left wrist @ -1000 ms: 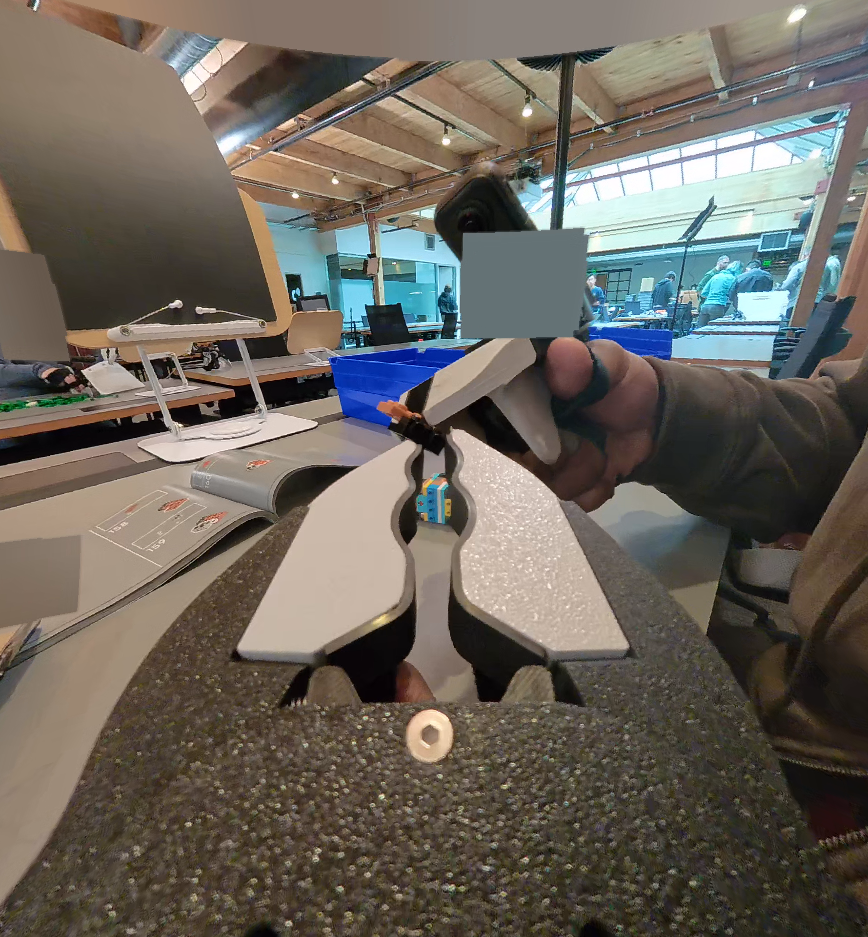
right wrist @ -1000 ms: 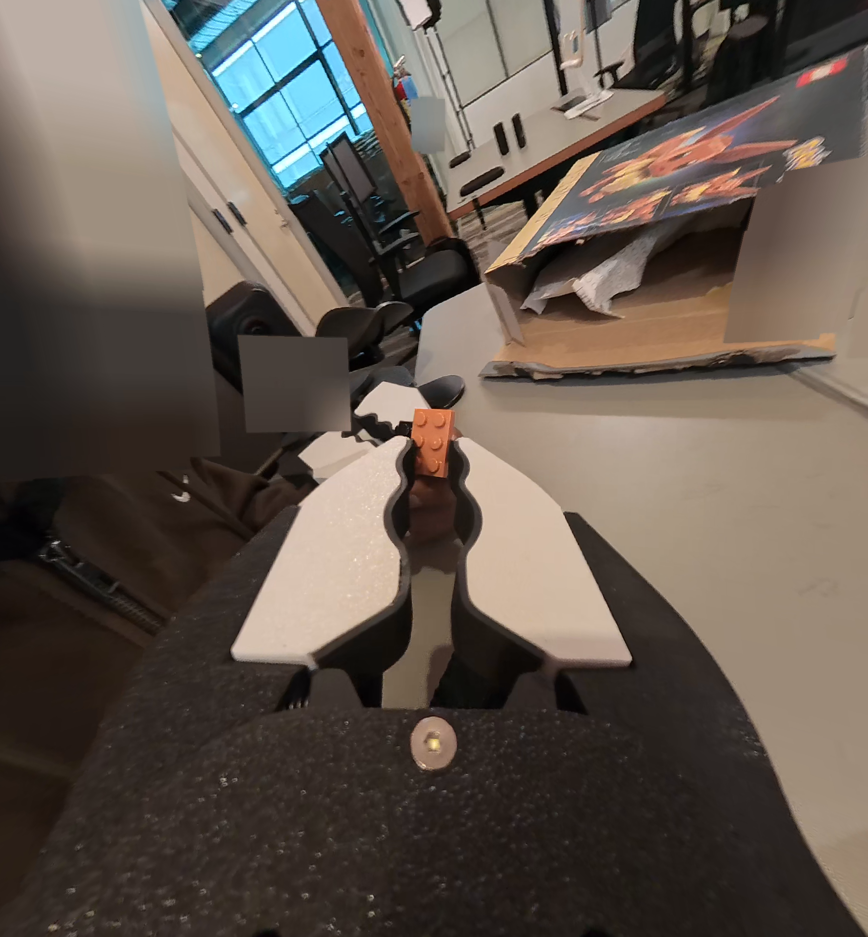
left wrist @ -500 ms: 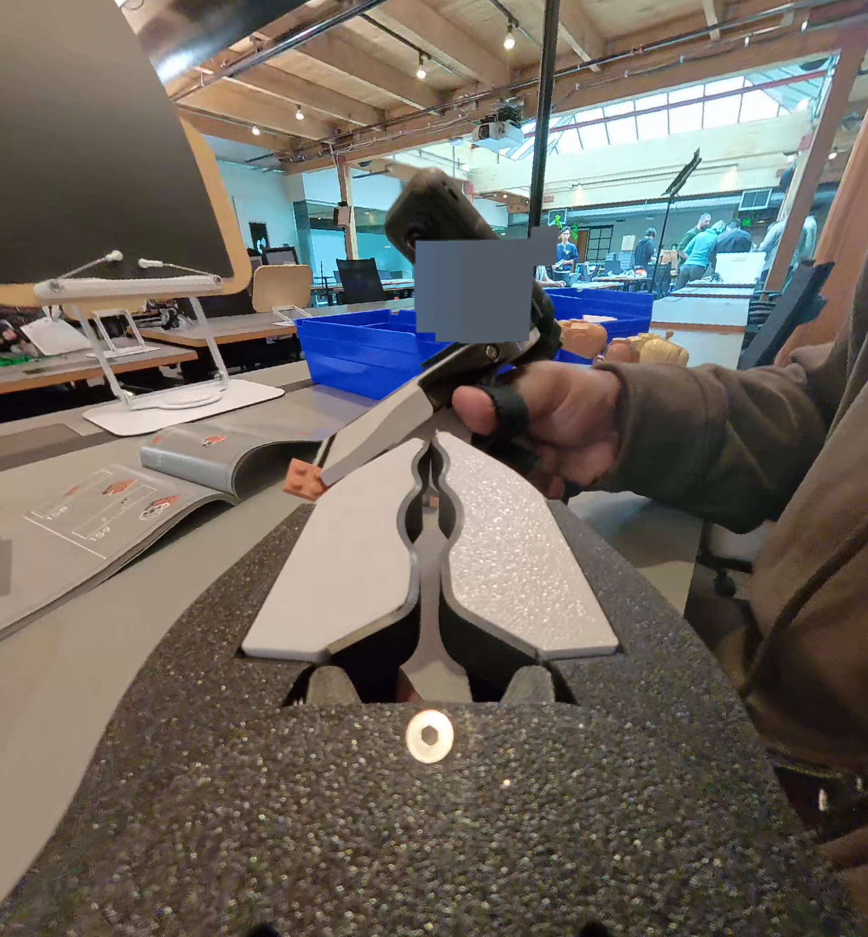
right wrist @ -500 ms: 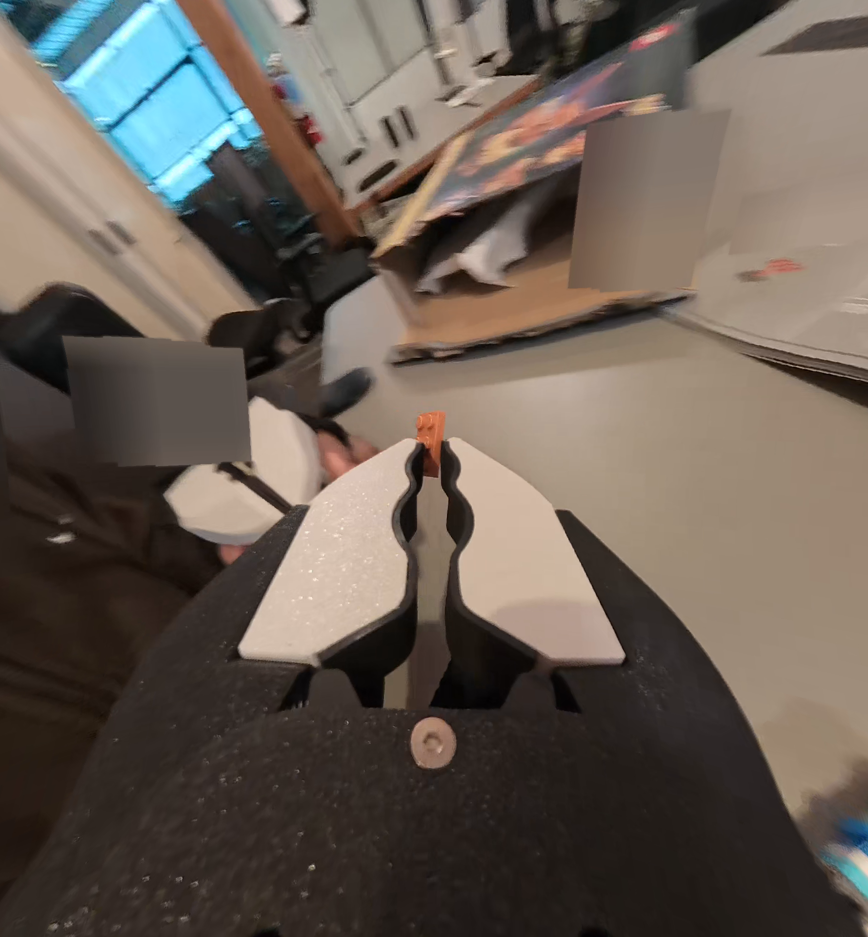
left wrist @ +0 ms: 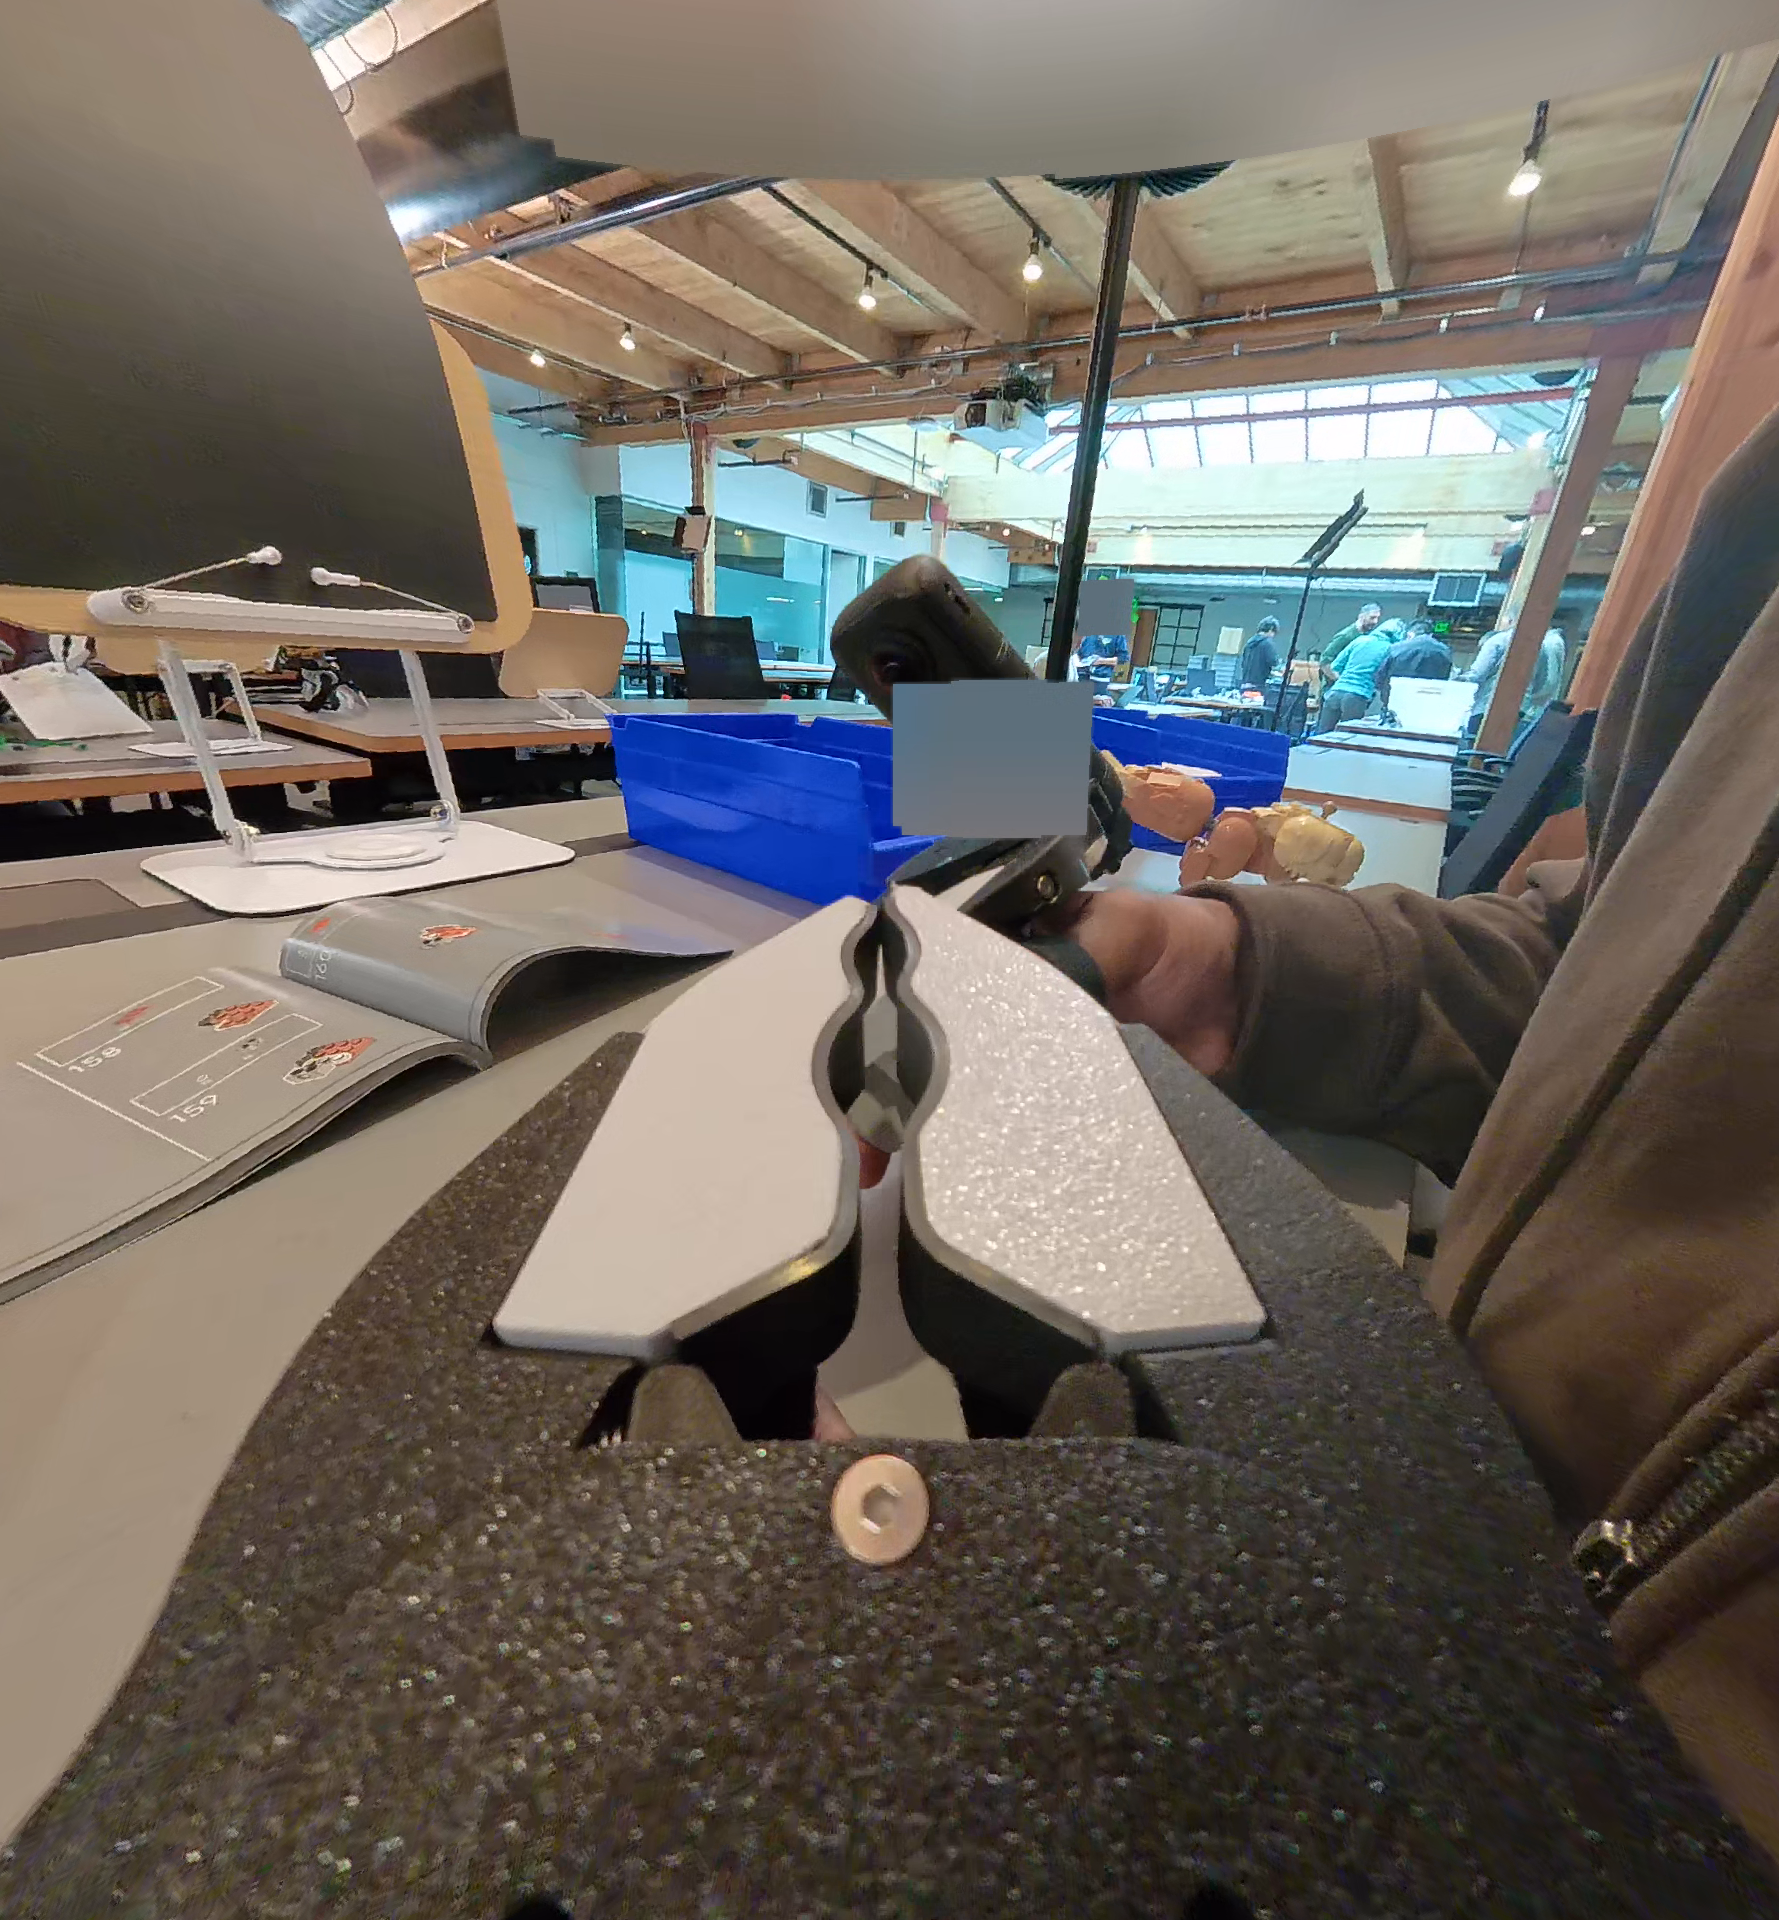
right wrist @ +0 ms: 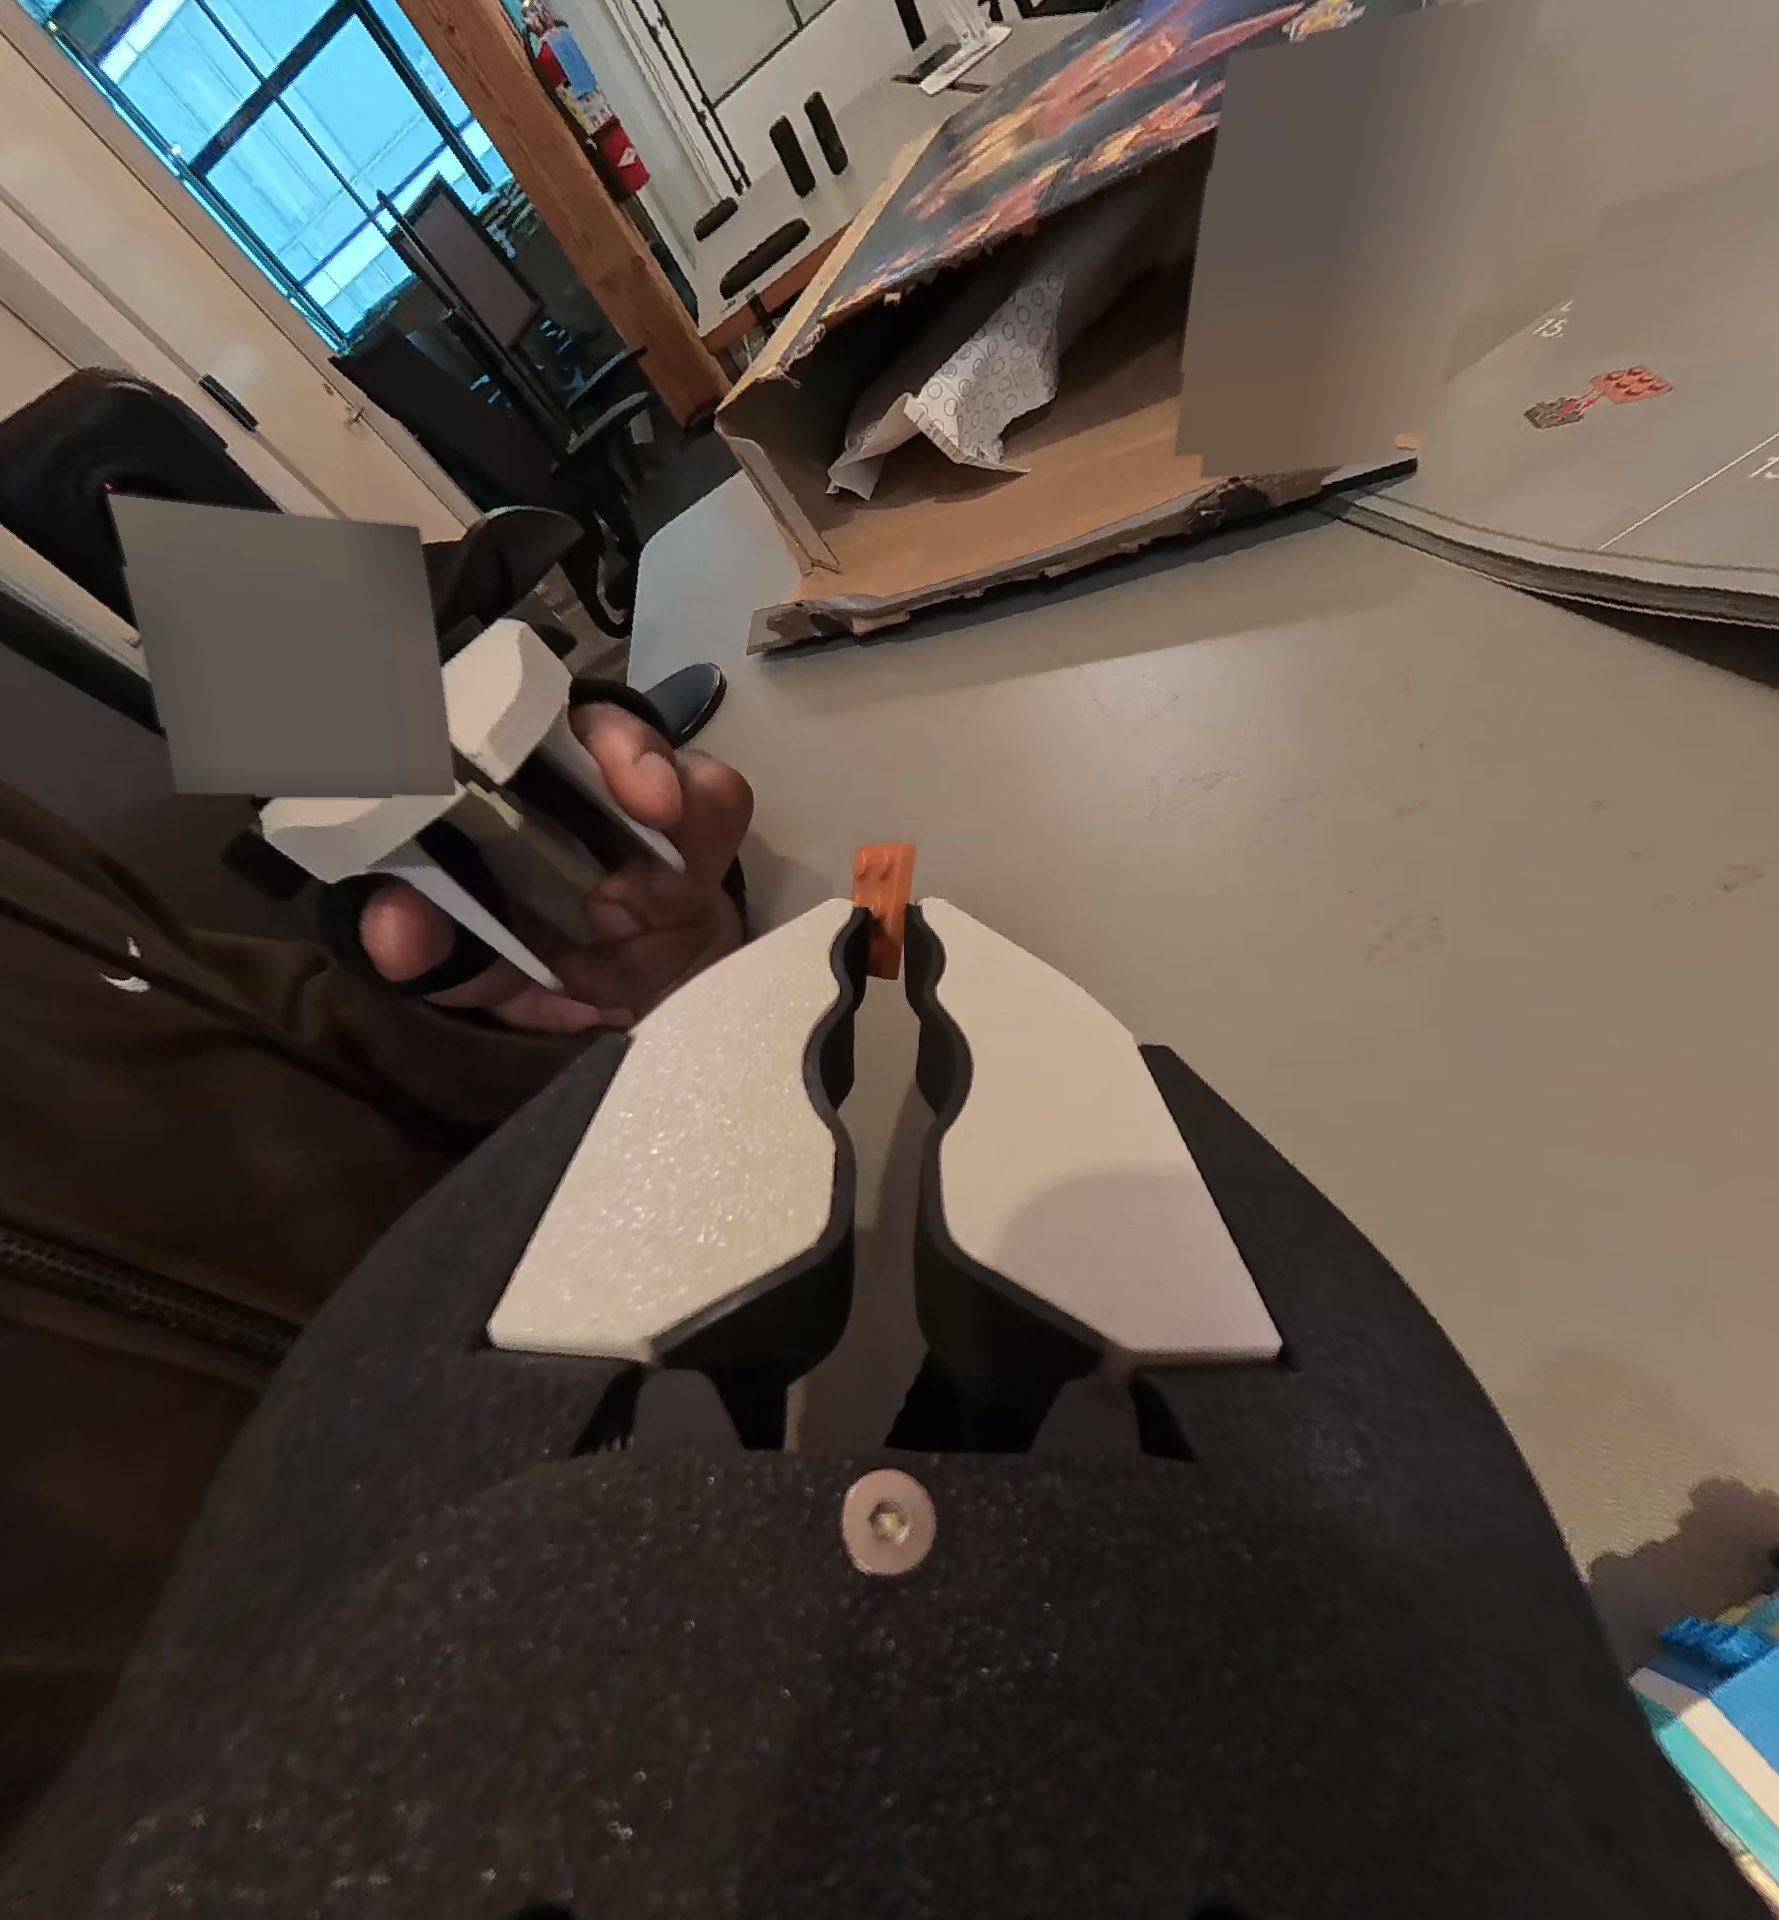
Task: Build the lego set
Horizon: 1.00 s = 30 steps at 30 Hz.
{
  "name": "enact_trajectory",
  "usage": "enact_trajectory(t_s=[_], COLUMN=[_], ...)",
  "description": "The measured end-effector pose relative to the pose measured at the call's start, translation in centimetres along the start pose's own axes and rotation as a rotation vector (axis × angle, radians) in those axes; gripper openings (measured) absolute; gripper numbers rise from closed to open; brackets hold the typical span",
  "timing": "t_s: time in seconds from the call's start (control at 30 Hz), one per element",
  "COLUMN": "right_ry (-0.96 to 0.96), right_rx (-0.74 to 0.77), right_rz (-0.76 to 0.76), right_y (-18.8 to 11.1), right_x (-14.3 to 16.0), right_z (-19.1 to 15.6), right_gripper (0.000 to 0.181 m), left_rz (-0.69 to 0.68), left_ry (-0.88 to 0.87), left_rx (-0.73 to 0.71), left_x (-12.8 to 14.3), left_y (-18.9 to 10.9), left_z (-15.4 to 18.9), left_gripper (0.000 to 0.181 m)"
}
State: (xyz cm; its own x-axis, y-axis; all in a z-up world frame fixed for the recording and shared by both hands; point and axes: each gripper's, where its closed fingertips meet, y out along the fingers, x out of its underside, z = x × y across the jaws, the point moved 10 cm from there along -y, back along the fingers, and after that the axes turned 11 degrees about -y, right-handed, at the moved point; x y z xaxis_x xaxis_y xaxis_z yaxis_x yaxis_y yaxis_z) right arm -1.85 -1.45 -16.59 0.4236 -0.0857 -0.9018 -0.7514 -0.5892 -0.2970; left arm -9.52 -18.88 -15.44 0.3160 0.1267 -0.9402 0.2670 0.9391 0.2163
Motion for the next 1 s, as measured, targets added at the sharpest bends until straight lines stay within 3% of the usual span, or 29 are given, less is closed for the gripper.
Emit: enact_trajectory(t_s=[0.7,1.0], right_ry=[-0.037,-0.103], right_rx=[0.069,0.189], right_rz=[-0.014,-0.022], right_y=[0.21,0.22], right_x=[-0.05,-0.14], right_z=[0.22,0.48], right_gripper=[0.006,0.007], left_rz=[0.037,0.046], left_ry=[-0.017,-0.034], left_rx=[-0.003,-0.012], left_x=[-0.13,-0.17], left_y=[-0.39,-0.46], left_z=[-0.2,-0.41], left_gripper=[0.0,0.0])
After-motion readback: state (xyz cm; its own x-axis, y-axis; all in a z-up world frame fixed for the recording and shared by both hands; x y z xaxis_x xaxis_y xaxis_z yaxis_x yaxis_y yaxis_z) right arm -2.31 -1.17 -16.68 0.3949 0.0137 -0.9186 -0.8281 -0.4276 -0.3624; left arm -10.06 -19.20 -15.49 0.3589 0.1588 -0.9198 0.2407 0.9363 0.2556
